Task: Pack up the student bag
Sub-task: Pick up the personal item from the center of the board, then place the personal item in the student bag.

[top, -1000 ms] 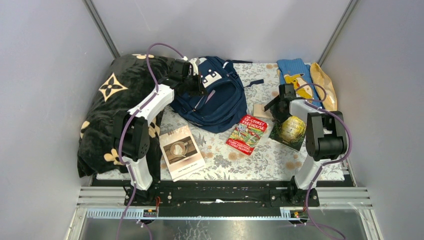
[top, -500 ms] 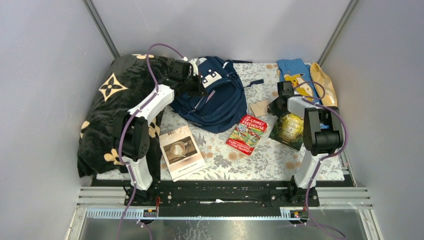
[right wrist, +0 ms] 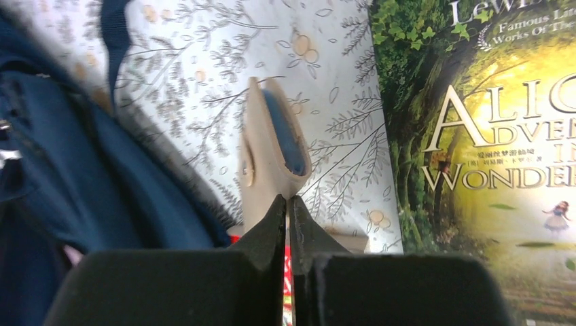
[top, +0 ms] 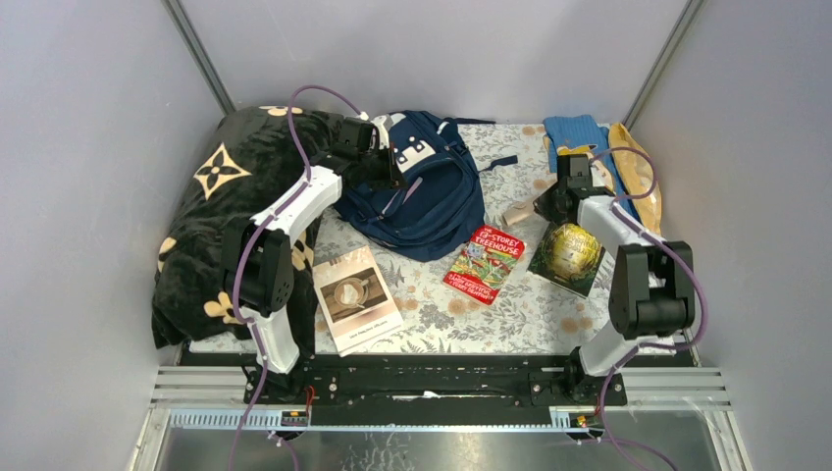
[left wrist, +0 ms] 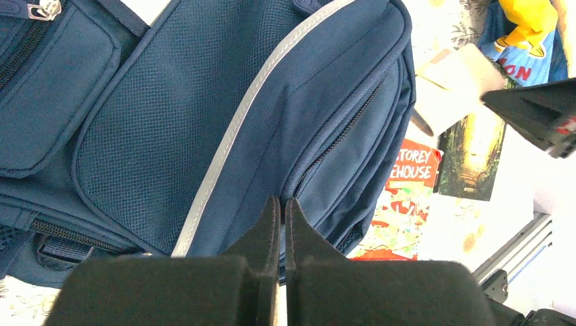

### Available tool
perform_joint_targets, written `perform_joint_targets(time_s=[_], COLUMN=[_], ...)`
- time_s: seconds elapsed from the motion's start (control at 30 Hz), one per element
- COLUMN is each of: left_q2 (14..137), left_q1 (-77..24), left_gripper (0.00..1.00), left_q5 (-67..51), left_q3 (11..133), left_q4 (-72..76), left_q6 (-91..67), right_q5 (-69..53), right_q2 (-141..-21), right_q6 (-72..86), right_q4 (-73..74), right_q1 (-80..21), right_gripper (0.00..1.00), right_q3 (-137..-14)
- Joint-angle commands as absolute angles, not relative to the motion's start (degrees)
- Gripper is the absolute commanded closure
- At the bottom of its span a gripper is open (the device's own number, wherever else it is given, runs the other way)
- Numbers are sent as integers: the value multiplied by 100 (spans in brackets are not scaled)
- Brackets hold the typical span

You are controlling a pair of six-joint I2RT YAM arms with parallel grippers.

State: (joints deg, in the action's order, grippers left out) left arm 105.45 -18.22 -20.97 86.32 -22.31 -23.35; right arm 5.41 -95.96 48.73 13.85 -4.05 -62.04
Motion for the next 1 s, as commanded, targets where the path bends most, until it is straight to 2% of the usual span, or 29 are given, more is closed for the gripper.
perform_joint_targets(time_s=[0.0, 0.1, 0.23, 0.4, 0.7, 0.97], left_q2=[10460, 10473, 10501, 10587, 10518, 10427], left_q1=[-1749, -1749, -1749, -1740, -1723, -1714], left_gripper=[100, 100, 100, 100, 100, 100], left_q5=[-1977, -2048, -1950, -1988, -1880, -1893], left_q3=[8870, 8946, 9017, 9182, 9362, 9218], left_q4=[-2369, -2377, -2442, -2538, -2669, -2604], left_q6=[-2215, -2245, -2188, -2185, -2230, -2240], right_q5=[551, 424, -324, -980, -1349, -1575], right_q2=[-8768, -8397, -8235, -8126, -9011, -9953], right_q6=[4711, 4623, 4433, 4631, 5064, 5351], right_q4=[1510, 1413, 1533, 1150, 484, 145], right_q1=[-393, -392, -464, -966, -2236, -2552], right_gripper=[100, 100, 100, 100, 100, 100], right_q3=[-6177, -6120, -6332, -6478, -7281, -8046])
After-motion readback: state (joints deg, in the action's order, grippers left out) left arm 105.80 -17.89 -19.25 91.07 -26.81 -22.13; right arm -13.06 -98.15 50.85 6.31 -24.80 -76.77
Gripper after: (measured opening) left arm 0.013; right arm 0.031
